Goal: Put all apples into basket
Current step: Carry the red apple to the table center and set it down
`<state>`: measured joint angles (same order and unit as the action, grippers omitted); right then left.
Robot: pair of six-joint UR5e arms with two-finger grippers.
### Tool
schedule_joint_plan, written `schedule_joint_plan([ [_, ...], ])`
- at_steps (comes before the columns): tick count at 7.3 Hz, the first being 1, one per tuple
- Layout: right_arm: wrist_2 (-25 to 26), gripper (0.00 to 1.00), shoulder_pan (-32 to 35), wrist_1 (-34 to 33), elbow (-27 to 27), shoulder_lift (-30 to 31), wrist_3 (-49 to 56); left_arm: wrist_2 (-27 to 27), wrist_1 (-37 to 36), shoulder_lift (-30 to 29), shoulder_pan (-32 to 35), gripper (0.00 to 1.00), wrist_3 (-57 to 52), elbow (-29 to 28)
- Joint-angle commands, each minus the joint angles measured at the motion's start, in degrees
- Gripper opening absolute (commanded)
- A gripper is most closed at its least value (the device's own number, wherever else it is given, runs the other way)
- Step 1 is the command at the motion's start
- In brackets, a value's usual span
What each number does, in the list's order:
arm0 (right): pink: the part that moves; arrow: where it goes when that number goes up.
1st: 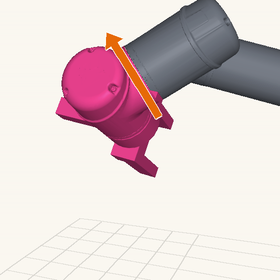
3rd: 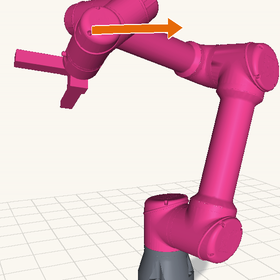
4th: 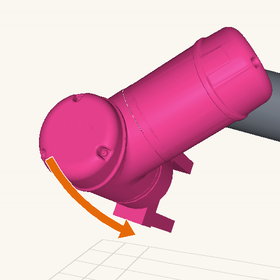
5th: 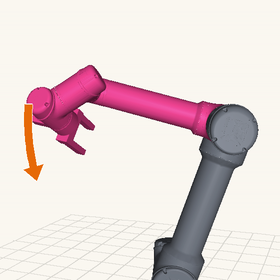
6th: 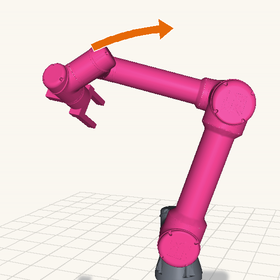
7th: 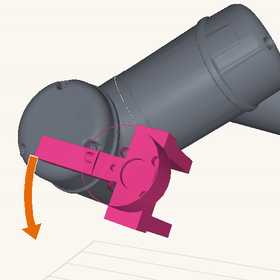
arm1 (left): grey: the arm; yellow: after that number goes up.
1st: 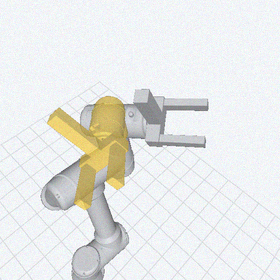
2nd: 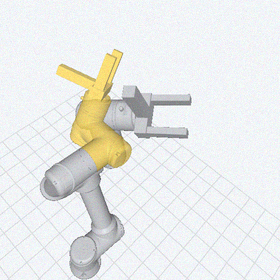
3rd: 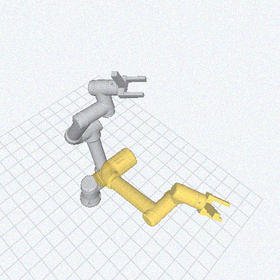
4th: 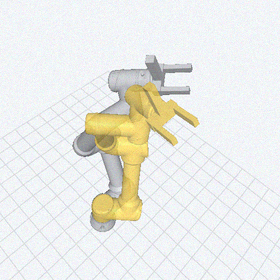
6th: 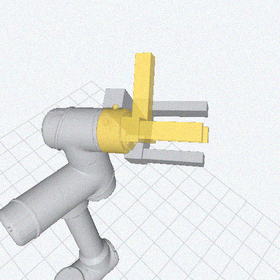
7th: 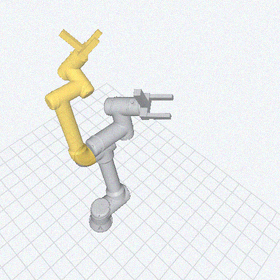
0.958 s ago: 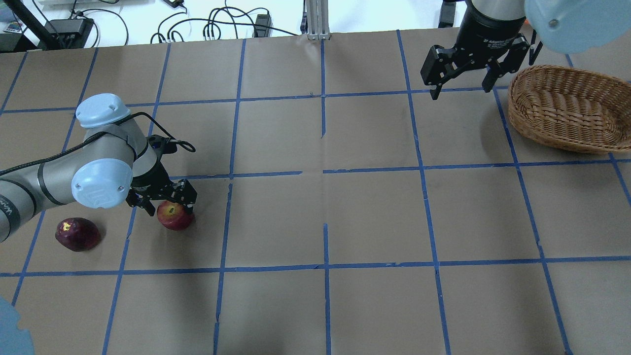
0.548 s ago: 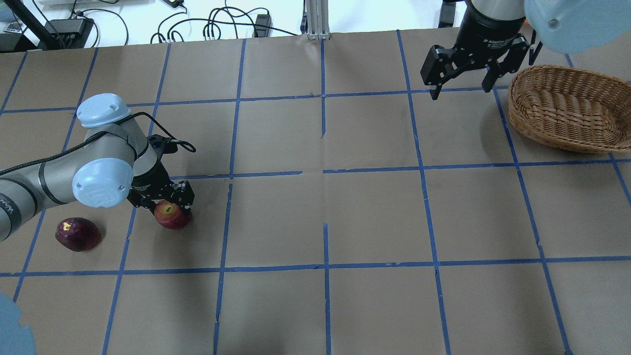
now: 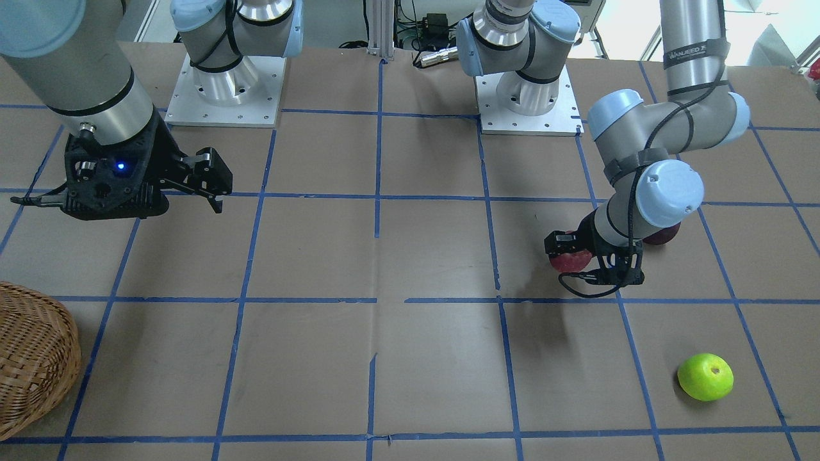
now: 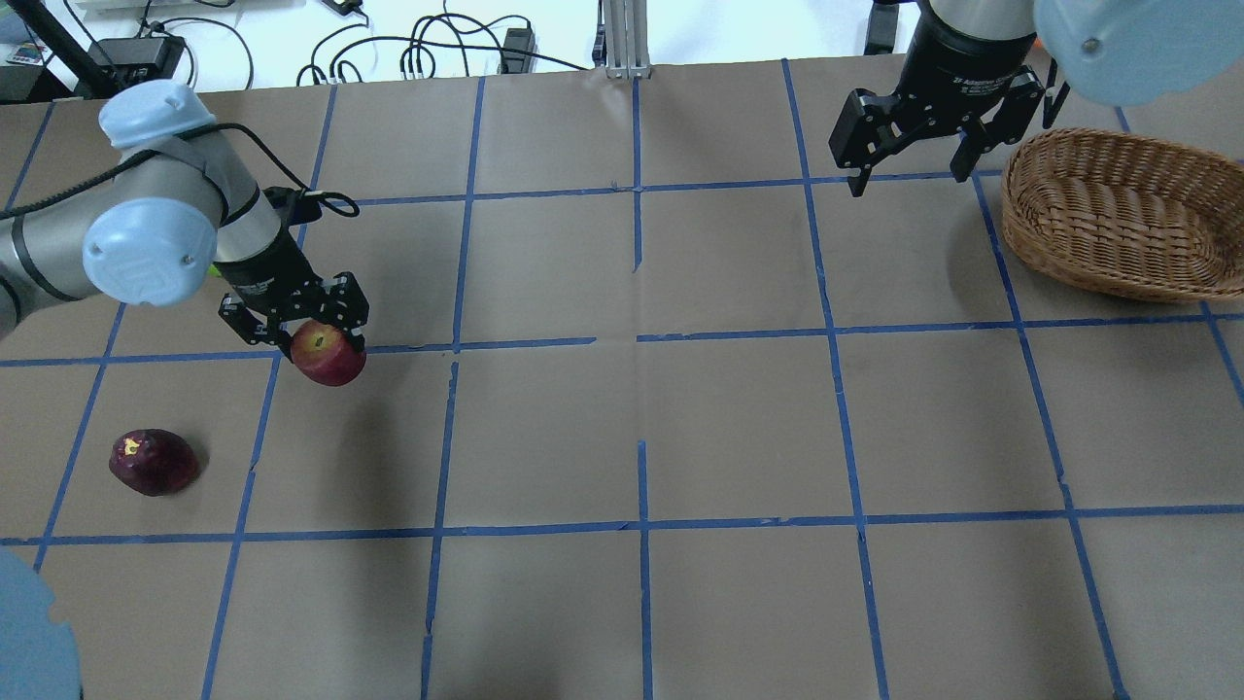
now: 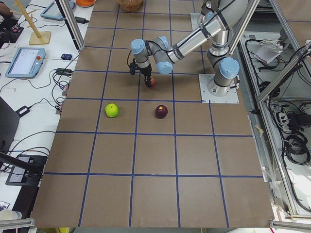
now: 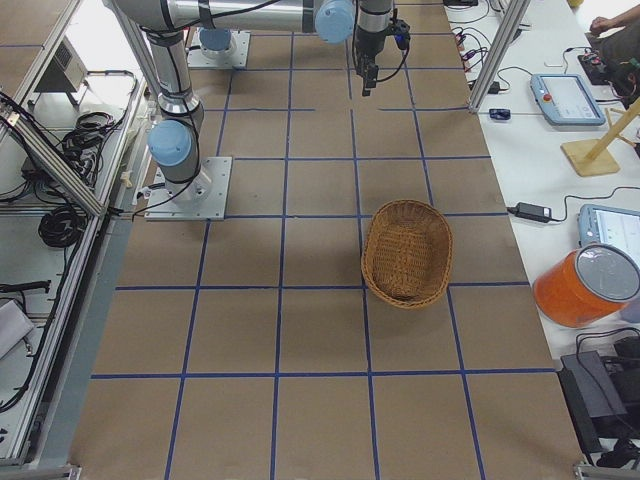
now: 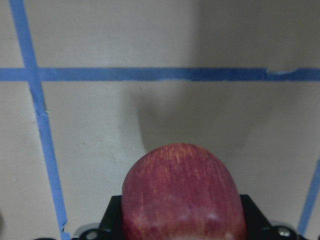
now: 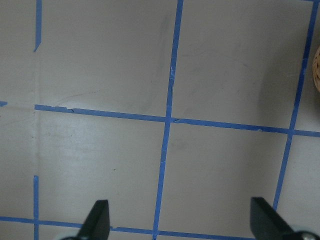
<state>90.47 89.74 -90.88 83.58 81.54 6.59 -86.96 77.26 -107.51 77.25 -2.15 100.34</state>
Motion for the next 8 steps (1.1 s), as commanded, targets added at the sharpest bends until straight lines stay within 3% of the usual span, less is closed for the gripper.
schedule_joint_plan([
  [1, 0.2, 1.0, 0.0, 0.0, 0.0, -0.1, 0.0, 4.8, -2.2, -3.1, 8.0, 0.15, 19.5, -5.1],
  [4, 0.1, 1.0, -0.1, 0.0, 0.0, -0.1, 0.1, 9.5, -16.0, -10.1, 23.4, 0.15, 39.5, -7.6],
  [7, 0.4, 1.0, -0.2, 0.0, 0.0, 0.0, 0.1, 9.1, -18.2, -13.8, 29.4, 0.21, 40.4, -7.5],
  [8, 0.5, 1.0, -0.2, 0.1, 0.0, 0.0, 0.1, 9.0, -18.1, -13.8, 29.6, 0.99, 40.5, -6.8],
])
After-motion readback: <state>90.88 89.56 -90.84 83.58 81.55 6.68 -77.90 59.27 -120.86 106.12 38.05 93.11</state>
